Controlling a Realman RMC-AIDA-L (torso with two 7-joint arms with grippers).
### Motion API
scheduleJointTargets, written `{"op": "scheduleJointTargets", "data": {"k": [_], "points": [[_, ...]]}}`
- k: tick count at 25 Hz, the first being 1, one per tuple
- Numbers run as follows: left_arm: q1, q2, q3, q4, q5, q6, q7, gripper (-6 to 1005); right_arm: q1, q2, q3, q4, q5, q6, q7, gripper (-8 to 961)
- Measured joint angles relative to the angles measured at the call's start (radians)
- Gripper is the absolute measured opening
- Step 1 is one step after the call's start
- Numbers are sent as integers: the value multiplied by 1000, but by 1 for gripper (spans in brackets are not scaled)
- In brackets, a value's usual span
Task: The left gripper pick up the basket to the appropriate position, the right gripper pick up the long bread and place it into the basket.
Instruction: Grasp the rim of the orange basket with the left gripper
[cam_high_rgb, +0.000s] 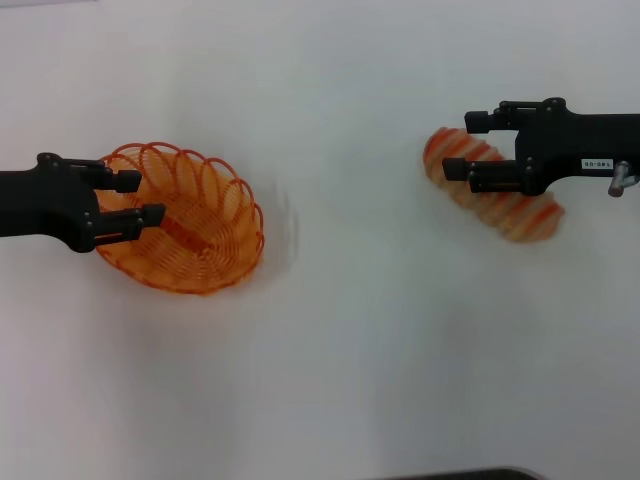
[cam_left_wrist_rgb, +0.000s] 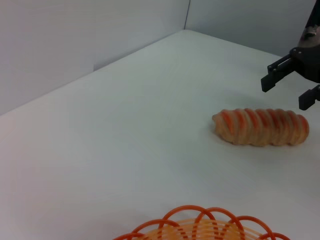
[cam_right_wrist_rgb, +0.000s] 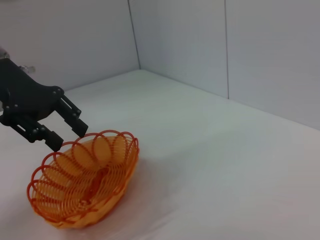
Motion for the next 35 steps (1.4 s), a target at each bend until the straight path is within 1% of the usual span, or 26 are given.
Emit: {"op": "scheduleJointTargets", "data": {"k": [8,19,23,27,31,32,33,34,35], "points": [[-6,6,-1,2,10,5,-1,522,0,0,0,0,1,-2,5,762],[-7,5,-8,5,9,3,-3,527,3,0,-3,0,1,4,5,763],[-14,7,-15,19,5,-2,-40,528,5,0,-5,0,0,5,6,763],[-47,22,-15,38,19,-6,-148,530,5,0,-4,0,-1,6,5,764],[-107,47,-13,61,87,-11,-300,532,5,0,-3,0,-2,7,-1,764],[-107,47,-13,61,87,-11,-300,532,5,0,-2,0,-2,8,-2,762],[-124,53,-12,64,114,-13,-340,533,5,0,-2,0,-2,9,-3,761],[-158,66,-7,69,160,-14,-409,533,5,0,-2,0,-2,9,-3,761],[-176,74,-3,70,192,-14,-453,534,5,0,-2,0,-2,9,-4,761]]}}
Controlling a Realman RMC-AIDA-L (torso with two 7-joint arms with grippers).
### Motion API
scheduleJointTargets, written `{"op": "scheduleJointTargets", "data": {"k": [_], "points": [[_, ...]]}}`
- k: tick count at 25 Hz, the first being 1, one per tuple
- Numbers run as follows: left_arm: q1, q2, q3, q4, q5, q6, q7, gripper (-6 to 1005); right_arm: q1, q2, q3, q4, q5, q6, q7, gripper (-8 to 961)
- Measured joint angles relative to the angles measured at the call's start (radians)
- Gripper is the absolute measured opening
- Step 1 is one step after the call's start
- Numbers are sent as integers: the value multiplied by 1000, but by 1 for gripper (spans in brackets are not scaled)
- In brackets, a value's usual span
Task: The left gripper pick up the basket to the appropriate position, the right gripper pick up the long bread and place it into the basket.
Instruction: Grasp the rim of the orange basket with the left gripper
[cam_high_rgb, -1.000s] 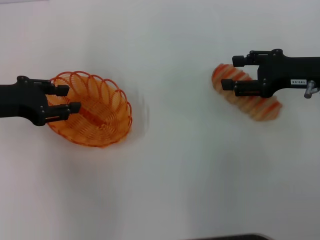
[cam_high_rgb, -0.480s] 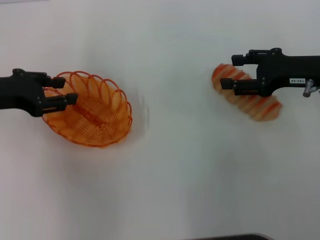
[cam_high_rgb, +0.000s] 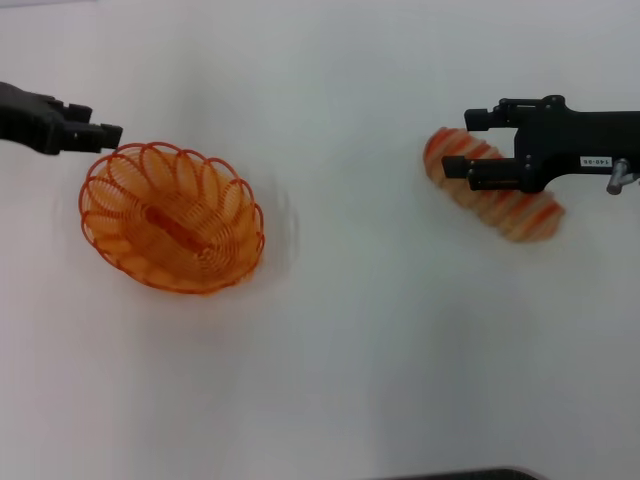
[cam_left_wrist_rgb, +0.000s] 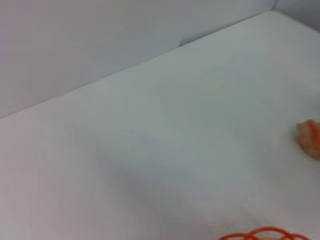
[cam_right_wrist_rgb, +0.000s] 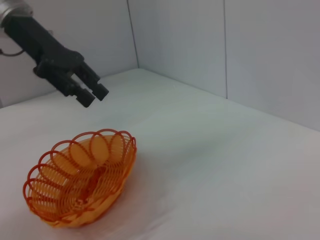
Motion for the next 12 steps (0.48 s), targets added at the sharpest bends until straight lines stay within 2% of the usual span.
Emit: {"op": "scheduleJointTargets", "data": {"k": [2,6,12], "points": [[-52,12,10,1,80,0,-94,535,0,0,0,0,0,0,-3,762],[-121,20,47,-2,198,-1,-217,536,0,0,0,0,-1,1,-7,762],[-192,8,155,-10,345,-6,-318,539,0,1,-3,0,0,4,-17,763]]}}
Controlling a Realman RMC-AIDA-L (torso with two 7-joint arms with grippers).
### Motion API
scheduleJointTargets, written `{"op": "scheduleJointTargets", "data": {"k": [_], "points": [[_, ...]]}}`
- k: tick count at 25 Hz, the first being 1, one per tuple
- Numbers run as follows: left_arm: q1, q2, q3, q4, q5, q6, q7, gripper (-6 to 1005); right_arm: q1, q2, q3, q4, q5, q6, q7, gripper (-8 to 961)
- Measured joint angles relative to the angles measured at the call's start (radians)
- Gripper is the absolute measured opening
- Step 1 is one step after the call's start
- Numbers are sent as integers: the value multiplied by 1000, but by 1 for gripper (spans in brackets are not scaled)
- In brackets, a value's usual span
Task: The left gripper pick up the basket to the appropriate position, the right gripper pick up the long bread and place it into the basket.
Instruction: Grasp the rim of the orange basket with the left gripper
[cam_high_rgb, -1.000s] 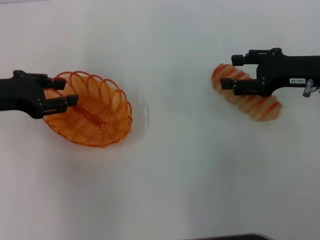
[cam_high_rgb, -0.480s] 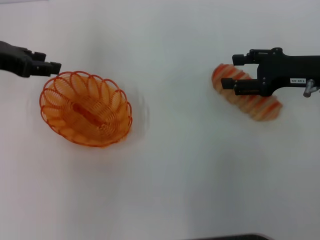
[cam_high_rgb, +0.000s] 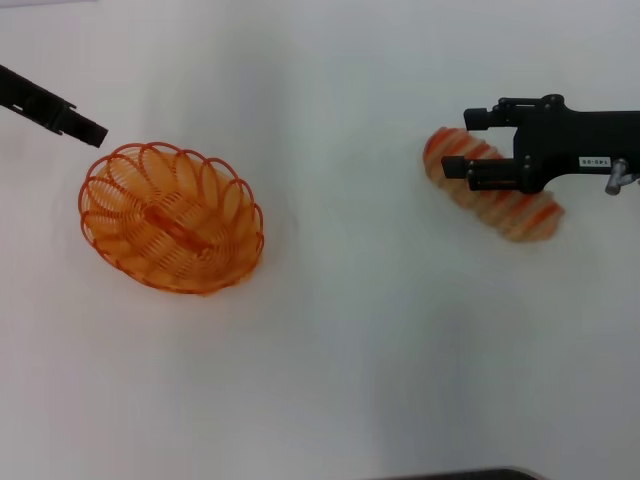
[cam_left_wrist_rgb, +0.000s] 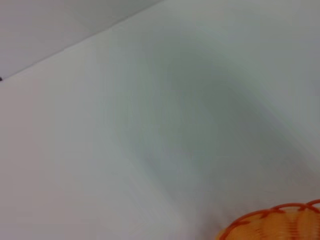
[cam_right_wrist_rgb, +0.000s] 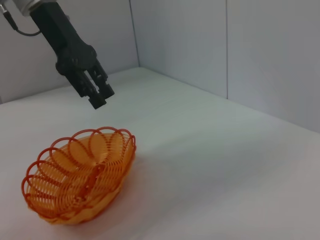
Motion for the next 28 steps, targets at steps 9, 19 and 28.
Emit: {"op": "scheduleJointTargets", "data": {"k": [9,19,28], "points": [[-25,-10,81,-39,46,-7,-64,543,0,1,-3,9,0,6,-10,761],[-25,-20,120,-126,47,-81,-92,622,1,2,-4,27,-2,6,-28,757],[-18,-19,134,-172,48,-146,-94,622,2,0,-4,37,-3,6,-30,754]]}}
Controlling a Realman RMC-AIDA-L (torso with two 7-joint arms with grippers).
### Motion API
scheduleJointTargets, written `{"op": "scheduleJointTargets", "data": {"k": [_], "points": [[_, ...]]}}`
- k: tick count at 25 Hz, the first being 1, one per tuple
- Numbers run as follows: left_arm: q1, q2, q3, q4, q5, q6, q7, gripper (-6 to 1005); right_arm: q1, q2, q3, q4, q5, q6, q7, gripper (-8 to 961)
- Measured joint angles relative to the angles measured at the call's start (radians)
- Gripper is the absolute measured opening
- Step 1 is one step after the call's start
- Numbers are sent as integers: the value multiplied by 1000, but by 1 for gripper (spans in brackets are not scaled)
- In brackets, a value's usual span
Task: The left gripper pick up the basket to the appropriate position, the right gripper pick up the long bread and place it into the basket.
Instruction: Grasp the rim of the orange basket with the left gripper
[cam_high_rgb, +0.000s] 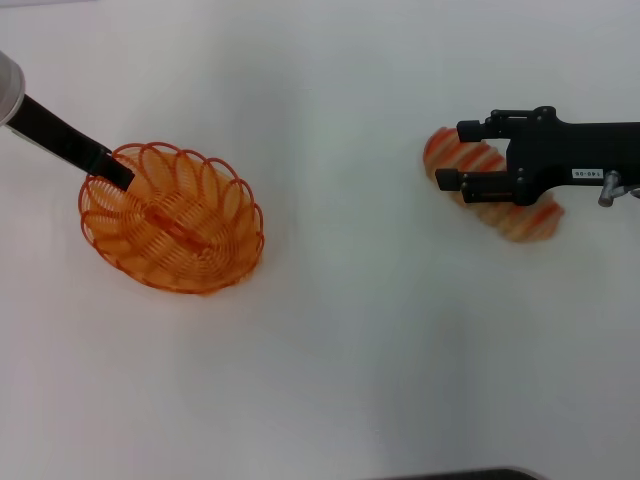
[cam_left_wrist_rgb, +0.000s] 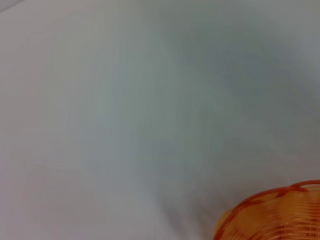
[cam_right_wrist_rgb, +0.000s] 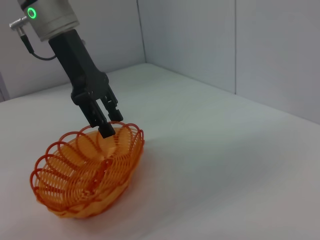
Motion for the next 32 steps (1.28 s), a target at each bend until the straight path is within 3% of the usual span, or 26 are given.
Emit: {"op": "scheduleJointTargets", "data": {"k": [12,18,32], "points": [[-9,1,36,-39,0,-43,-2,614,4,1,-2,0,0,0,-1,749],[-35,11,37,-113,0,-47,-3,540,6,1,-2,0,0,0,-1,747],[-46,18,19,-135,-1,-50,-3,158,4,-1,-2,0,0,0,-1,742]]}}
